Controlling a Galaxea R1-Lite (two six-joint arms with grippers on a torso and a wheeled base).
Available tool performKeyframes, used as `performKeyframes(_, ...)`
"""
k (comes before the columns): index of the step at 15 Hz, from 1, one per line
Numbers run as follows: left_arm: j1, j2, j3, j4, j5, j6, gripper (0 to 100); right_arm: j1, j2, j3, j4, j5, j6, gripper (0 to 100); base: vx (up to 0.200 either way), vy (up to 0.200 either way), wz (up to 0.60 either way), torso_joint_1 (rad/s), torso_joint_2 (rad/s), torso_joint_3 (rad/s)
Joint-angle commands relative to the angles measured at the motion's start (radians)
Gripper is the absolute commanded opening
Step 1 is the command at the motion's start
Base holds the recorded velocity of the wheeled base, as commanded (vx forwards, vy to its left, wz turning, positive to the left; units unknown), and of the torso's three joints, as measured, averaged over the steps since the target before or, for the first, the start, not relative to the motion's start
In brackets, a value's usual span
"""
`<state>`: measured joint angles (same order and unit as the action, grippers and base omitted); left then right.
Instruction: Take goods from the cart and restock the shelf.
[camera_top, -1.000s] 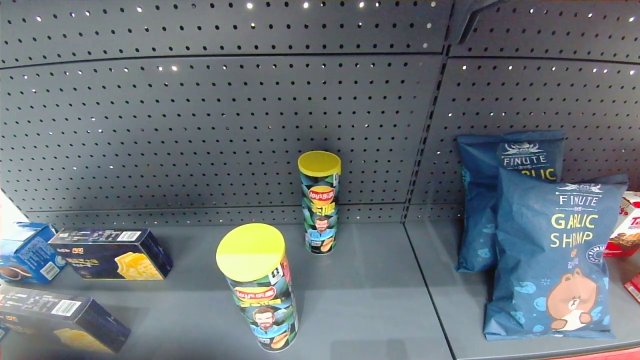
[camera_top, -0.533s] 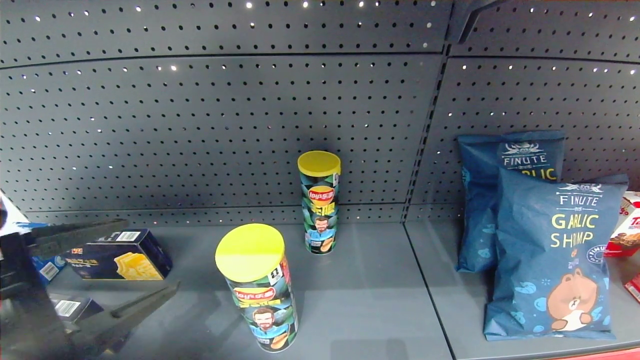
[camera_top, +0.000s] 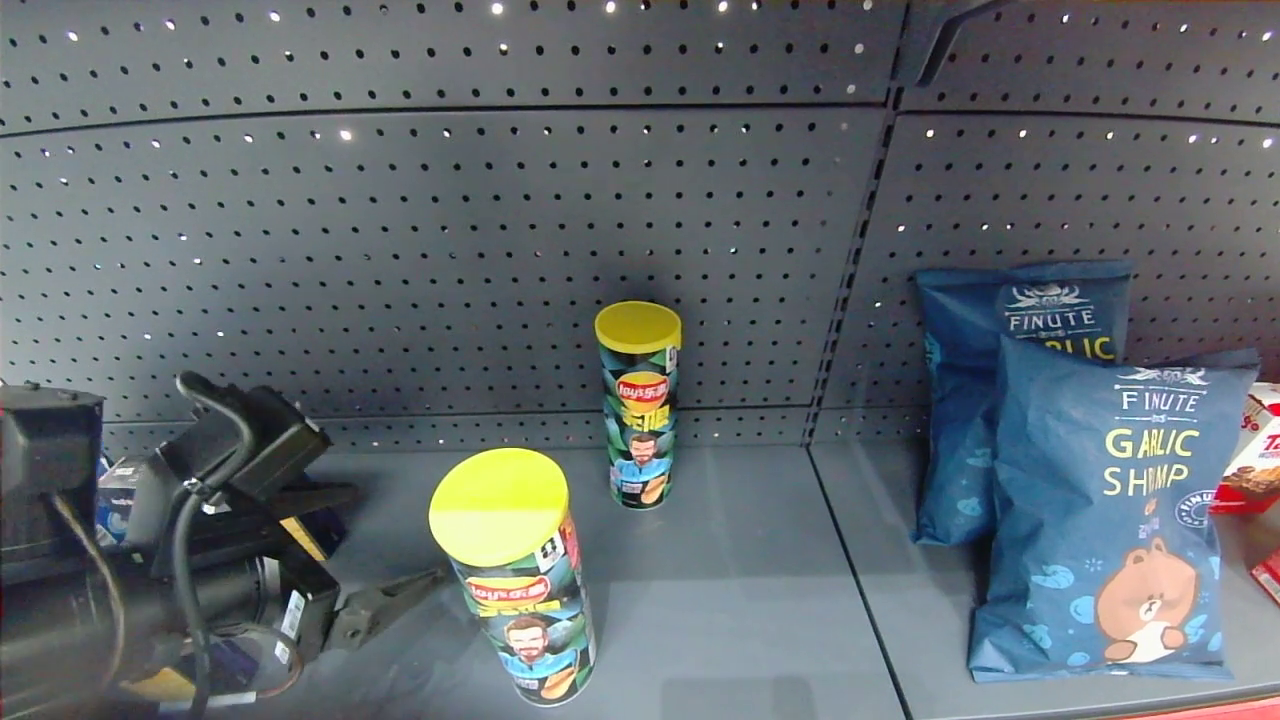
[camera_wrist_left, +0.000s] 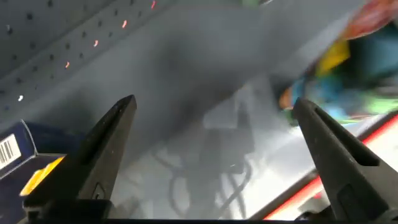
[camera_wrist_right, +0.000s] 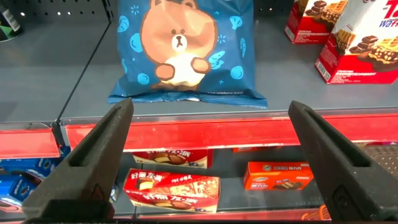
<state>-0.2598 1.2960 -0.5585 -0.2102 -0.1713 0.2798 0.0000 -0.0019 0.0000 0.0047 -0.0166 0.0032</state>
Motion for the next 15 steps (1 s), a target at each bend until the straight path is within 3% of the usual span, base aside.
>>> performKeyframes(1, -0.001, 0.036, 0.008, 0.009, 0.022, 0.015, 100, 0.0, 0.002, 0.0, 0.0, 0.0, 0.0, 100, 0.0, 0.0, 0.0, 0.0, 0.0, 0.0)
performKeyframes(5, -0.004, 0.043, 0.048, 0.011, 0.038, 0.056, 100, 0.0, 0.002, 0.0, 0.0, 0.001, 0.0, 100, 0.0, 0.0, 0.0, 0.0, 0.0, 0.0)
performKeyframes(7, -0.019, 0.04, 0.048, 0.014, 0.042, 0.056, 100, 0.0, 0.002, 0.0, 0.0, 0.001, 0.0, 100, 0.0, 0.0, 0.0, 0.0, 0.0, 0.0)
performKeyframes(12, -0.081, 0.048, 0.049, 0.014, 0.059, 0.03, 100, 0.0, 0.002, 0.0, 0.0, 0.0, 0.0, 100, 0.0, 0.0, 0.0, 0.0, 0.0, 0.0)
performKeyframes(15, -0.157, 0.068, 0.043, 0.009, 0.104, -0.016, 100, 0.0, 0.002, 0.0, 0.0, 0.0, 0.0, 100, 0.0, 0.0, 0.0, 0.0, 0.0, 0.0)
